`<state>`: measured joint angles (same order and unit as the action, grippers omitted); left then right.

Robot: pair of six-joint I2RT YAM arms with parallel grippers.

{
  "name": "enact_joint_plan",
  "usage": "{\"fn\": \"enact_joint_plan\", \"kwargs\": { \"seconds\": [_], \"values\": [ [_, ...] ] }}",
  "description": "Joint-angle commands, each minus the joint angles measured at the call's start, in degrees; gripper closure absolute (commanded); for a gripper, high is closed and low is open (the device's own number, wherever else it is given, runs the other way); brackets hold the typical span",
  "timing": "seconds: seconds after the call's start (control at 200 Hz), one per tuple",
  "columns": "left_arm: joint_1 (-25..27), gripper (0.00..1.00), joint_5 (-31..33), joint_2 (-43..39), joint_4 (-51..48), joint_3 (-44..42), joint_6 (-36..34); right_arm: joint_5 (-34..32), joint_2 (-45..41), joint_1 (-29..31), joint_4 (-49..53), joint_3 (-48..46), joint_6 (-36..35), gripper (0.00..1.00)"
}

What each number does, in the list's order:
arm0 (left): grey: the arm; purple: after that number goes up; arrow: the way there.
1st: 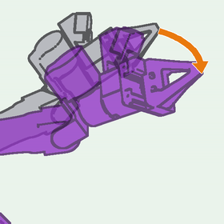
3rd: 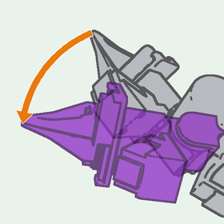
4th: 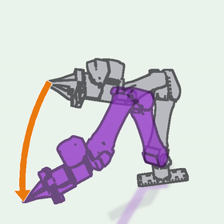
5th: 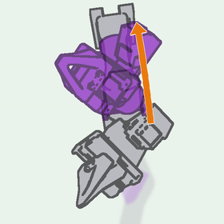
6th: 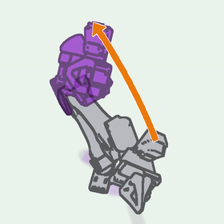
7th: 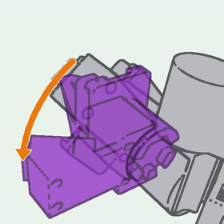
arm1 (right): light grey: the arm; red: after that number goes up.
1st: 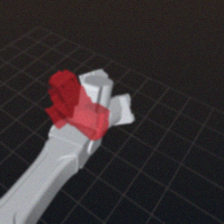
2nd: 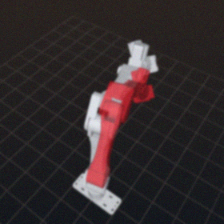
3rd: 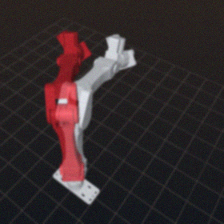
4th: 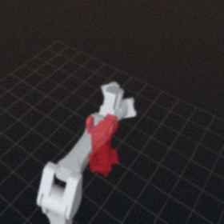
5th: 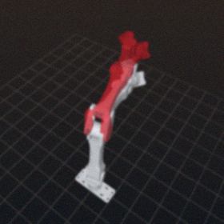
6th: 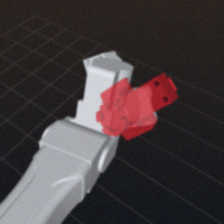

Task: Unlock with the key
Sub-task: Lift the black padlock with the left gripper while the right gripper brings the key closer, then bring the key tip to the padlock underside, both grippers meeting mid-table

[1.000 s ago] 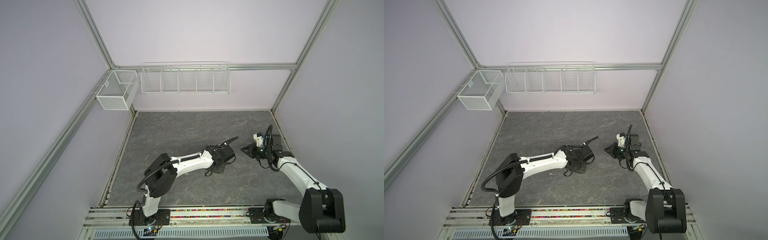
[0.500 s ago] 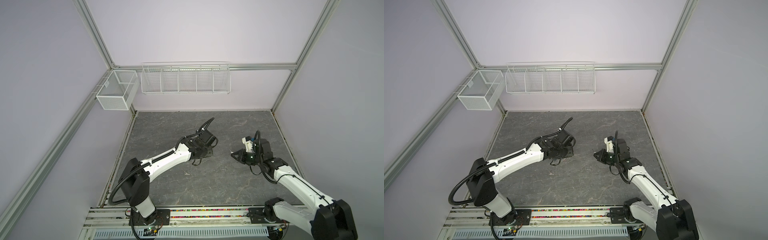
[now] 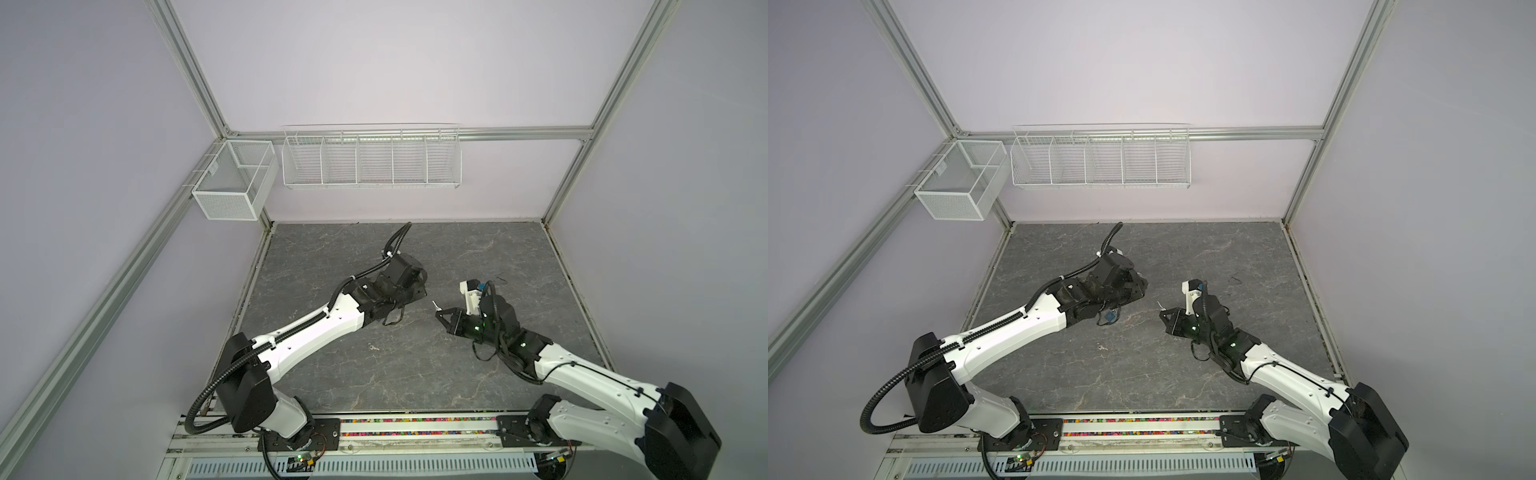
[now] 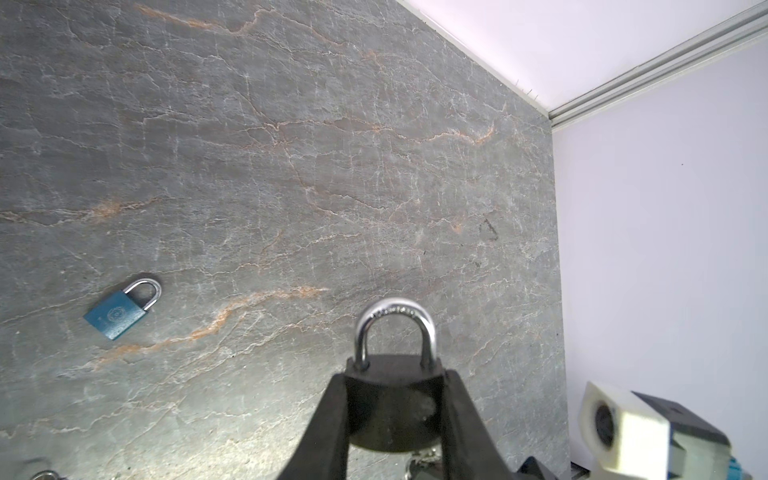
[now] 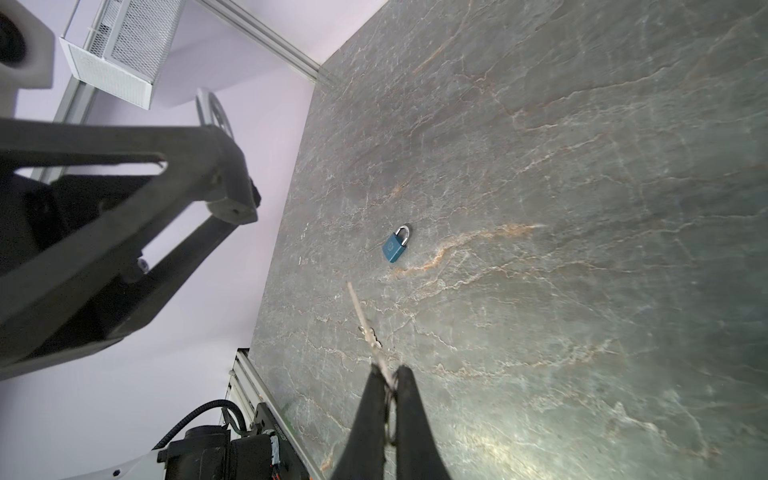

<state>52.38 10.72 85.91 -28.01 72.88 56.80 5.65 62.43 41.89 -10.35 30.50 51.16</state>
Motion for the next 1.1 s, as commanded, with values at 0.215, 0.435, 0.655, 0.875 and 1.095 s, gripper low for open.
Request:
{"fn": "enact_joint_plan", "kwargs": {
  "seconds": [0.215,0.435,0.655,0.875,1.095],
  "values": [
    [-0.35,1.0,1.8,-2.67,2.87,-0.64,2.31,-10.19,4.92,6.76,-10.07,3.8,4.3,0.94],
    [-0.34,1.0,1.58,-2.76,2.87,-0.81,1.73,-12.85,6.15,8.25,-12.58,5.05,4.27,0.94],
    [-0.26,1.0,2.19,-2.85,2.66,-0.72,1.22,-13.47,7.59,8.69,-12.37,6.27,4.63,0.94],
    [-0.3,1.0,2.36,-2.9,2.43,-0.95,0.94,-14.35,7.84,8.64,-10.78,7.22,5.27,0.94],
    [-0.35,1.0,2.63,-2.86,2.32,-1.08,0.52,-14.79,6.96,8.7,-11.04,7.11,4.97,0.94]
  ]
}}
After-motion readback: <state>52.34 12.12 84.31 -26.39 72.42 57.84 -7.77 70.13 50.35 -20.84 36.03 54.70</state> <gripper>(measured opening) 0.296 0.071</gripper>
